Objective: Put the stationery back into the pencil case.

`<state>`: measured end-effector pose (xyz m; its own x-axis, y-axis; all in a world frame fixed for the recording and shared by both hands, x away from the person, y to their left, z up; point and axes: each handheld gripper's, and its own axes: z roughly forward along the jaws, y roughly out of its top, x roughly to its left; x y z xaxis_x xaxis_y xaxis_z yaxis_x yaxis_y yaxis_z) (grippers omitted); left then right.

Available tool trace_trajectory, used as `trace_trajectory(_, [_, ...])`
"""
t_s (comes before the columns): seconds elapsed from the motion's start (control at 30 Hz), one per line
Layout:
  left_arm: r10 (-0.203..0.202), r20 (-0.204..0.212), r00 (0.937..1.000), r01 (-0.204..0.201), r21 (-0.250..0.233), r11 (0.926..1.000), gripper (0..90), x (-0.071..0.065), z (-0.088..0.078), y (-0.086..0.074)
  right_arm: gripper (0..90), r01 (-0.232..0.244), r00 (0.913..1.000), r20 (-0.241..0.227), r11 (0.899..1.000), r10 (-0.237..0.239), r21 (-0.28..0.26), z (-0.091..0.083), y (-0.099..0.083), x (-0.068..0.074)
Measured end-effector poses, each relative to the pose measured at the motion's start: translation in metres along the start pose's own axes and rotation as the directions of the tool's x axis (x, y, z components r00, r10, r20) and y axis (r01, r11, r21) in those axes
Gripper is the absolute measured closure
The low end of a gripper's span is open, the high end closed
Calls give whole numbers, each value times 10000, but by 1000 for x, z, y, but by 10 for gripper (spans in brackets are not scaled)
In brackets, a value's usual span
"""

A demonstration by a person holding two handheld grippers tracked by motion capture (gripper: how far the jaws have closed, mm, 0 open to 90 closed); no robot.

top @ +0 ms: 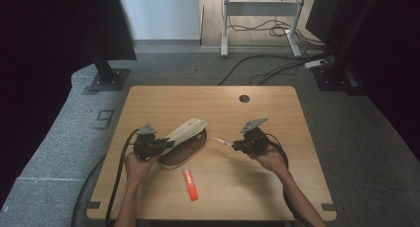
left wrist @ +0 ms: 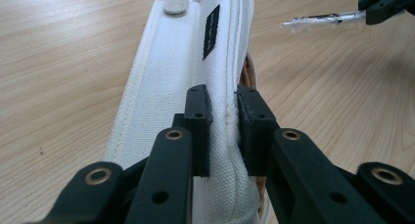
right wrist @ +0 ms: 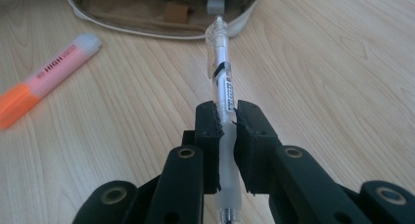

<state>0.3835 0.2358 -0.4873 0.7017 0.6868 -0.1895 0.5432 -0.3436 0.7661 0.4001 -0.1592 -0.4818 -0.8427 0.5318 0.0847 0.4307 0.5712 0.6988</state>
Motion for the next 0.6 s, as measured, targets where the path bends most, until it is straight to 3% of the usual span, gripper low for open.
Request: trace_trajectory(0.6, [1, 29, 10000, -1, -18, 10000, 770, 0, -1, 0, 786, 513, 9985, -203, 9987, -511, 57, 31, 25, 15])
